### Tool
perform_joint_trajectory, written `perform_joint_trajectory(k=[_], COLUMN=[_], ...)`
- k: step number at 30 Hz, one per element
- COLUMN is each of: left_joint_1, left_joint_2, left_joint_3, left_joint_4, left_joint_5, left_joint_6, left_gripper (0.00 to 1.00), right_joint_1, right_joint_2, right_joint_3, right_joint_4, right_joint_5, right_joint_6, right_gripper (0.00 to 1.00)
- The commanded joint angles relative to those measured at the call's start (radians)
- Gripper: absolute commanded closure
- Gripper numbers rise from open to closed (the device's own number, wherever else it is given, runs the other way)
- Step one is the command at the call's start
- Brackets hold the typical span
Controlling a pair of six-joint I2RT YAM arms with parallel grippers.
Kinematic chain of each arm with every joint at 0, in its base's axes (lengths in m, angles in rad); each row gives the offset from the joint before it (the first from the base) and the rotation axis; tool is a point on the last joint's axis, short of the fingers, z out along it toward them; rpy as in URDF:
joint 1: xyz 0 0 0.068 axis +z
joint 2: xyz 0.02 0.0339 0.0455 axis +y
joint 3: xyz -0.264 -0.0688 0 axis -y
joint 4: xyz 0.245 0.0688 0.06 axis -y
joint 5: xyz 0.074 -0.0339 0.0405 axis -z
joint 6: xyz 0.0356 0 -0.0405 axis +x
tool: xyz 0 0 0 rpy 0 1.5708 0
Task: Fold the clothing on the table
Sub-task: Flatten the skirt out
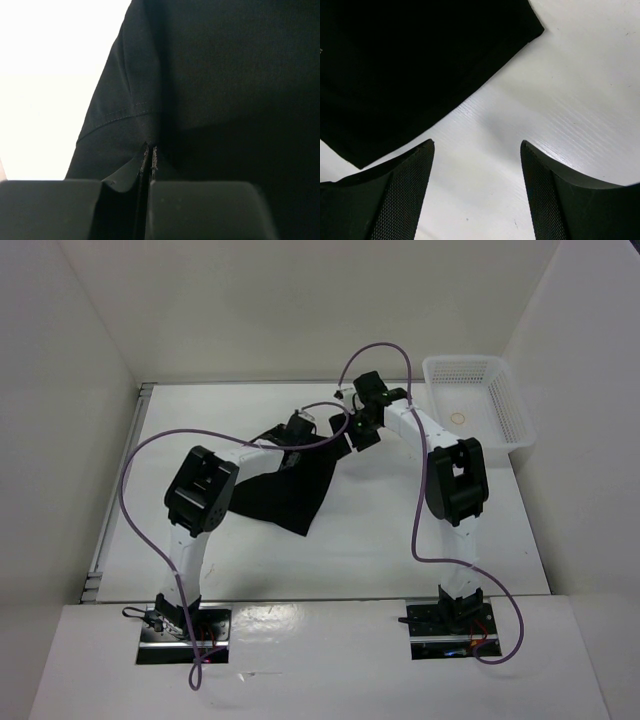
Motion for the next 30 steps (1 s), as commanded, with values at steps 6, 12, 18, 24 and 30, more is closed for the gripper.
perform_joint_trajectory(k=[6, 12, 18, 24, 30], left_joint_1=[0.104, 0.259, 0.398, 0.51, 0.584], left_joint_2=[-0.15, -0.185, -0.122, -0.07, -0.079], left_joint_3=[0.065, 0.05, 0.116, 0.16, 0.153], left_joint_4=[-0.026, 0.112, 0.213, 0.238, 0.141], left_joint_5=[0.026, 0.076, 0.105, 0.142, 0.206], left_joint_6=[0.144, 0.298, 0.369, 0.335, 0.242], left_gripper=[1.0, 1.0, 0.88, 0.18, 0.03], right_joint_1=[-0.012, -0.012, -0.012, -0.012, 0.035], right_joint_2=[-0.037, -0.046, -0.046, -0.046, -0.046], right_joint_3=[-0.023, -0.023, -0.023, -0.032, -0.012], right_joint_4=[0.041, 0.041, 0.041, 0.041, 0.041], right_joint_5=[-0.035, -0.044, -0.053, -0.053, -0.021], right_joint_6=[0.004, -0.006, -0.006, -0.006, -0.015], right_gripper=[0.27, 0.27, 0.27, 0.26, 0.26])
